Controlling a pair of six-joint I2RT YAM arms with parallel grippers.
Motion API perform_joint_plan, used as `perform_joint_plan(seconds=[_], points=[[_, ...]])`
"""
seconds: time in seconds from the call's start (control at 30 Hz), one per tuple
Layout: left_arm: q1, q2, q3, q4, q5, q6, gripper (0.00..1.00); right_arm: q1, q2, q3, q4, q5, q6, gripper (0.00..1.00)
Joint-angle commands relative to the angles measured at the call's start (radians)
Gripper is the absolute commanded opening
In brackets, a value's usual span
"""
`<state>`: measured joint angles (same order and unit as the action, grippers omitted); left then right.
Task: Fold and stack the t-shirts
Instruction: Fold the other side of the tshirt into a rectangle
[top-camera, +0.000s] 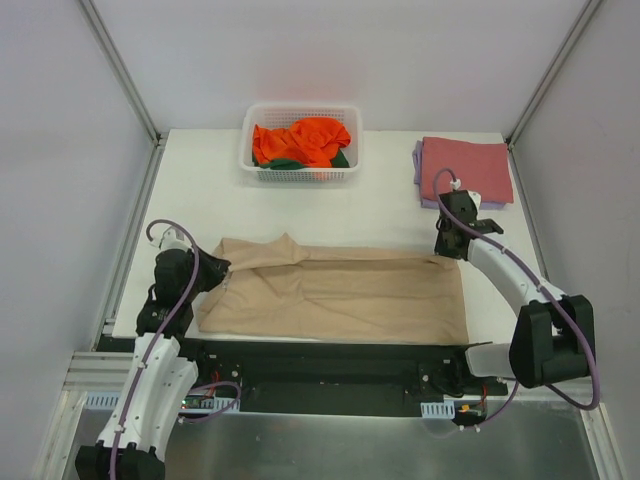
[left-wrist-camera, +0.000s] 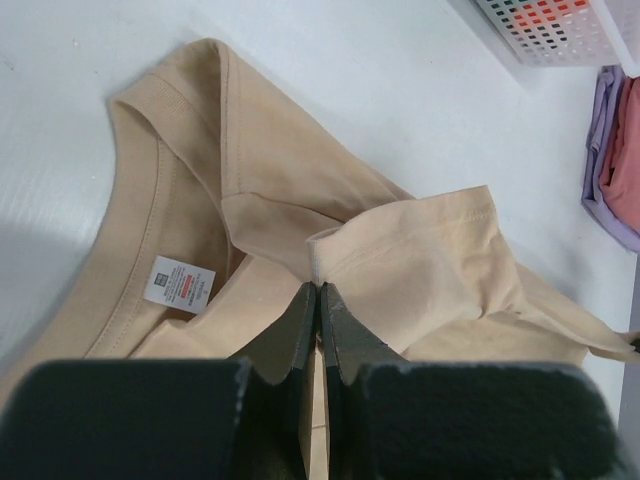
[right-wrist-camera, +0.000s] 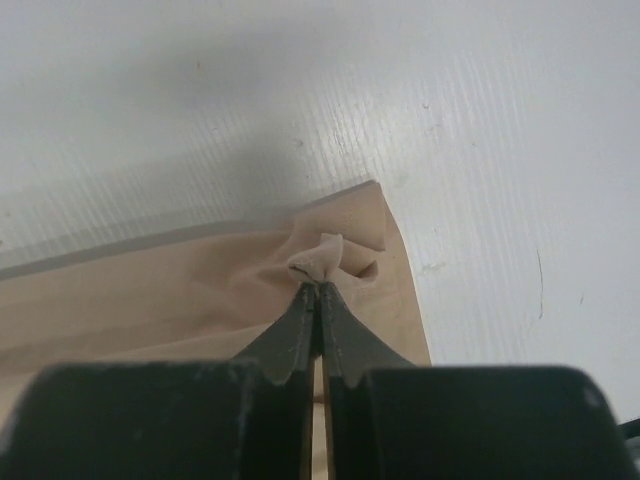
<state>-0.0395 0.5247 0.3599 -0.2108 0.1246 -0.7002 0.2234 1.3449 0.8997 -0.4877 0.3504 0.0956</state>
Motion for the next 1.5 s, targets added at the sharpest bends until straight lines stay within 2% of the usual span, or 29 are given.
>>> perform_joint_plan(seconds=[0.0,0.3,0.47,0.57,0.63,0.7,0.77,0.83,0.9,0.93,1.0,1.07,1.13,1.23,1.27,1.33,1.47], points=[[-0.002,-0.038,-0.024,-0.032,-0.022,-0.038,0.00,0.019,-0.076,-0.028,-0.069,0.012,0.004,0.03],[-0.002,-0.075,-0.045,-0.111,-0.054,-0.085,0.00,0.059,-0.150,-0.113,-0.152,0.058,0.050,0.04],[-0.002,-0.117,-0.062,-0.202,-0.198,-0.127,0.00,0.064,-0.148,-0.143,-0.166,0.073,0.069,0.07],[-0.002,-0.126,-0.065,-0.231,-0.212,-0.140,0.00,0.068,-0.142,-0.150,-0.190,0.079,0.110,0.10],[-0.002,-0.126,-0.068,-0.257,-0.220,-0.163,0.05,0.079,-0.151,-0.151,-0.256,0.099,0.183,0.20],[-0.002,-0.124,-0.061,-0.295,-0.239,-0.180,0.23,0.080,-0.177,-0.156,-0.365,0.165,0.292,0.32],[-0.002,-0.129,-0.044,-0.363,-0.281,-0.212,0.36,0.080,-0.216,-0.151,-0.487,0.241,0.396,0.57],[0.000,-0.132,-0.015,-0.409,-0.322,-0.243,0.68,0.079,-0.259,-0.133,-0.532,0.288,0.420,0.64],[0.000,-0.127,0.020,-0.415,-0.339,-0.245,0.90,0.080,-0.291,-0.110,-0.537,0.301,0.397,0.71],[0.000,-0.126,0.042,-0.414,-0.341,-0.246,0.99,0.080,-0.300,-0.090,-0.548,0.300,0.385,0.79],[-0.002,-0.105,0.086,-0.404,-0.336,-0.248,0.99,0.080,-0.316,-0.058,-0.540,0.276,0.356,0.88],[0.000,-0.059,0.137,-0.368,-0.286,-0.213,0.99,0.079,-0.329,-0.054,-0.439,0.146,0.252,0.94],[-0.002,0.024,0.175,-0.284,-0.171,-0.162,0.99,0.080,-0.345,-0.077,-0.279,-0.066,0.147,0.99],[-0.005,0.193,0.186,-0.077,0.102,-0.098,0.99,0.080,-0.322,-0.123,-0.038,-0.401,0.081,0.96],[-0.013,0.269,0.191,-0.020,0.166,-0.090,0.99,0.080,-0.291,-0.130,0.015,-0.457,0.078,0.96],[-0.049,0.404,0.209,0.043,0.179,-0.078,0.99,0.080,-0.193,-0.098,0.028,-0.472,0.072,0.96],[-0.086,0.659,0.246,0.117,0.193,-0.056,0.99,0.059,-0.018,-0.056,0.000,-0.407,0.079,0.96]])
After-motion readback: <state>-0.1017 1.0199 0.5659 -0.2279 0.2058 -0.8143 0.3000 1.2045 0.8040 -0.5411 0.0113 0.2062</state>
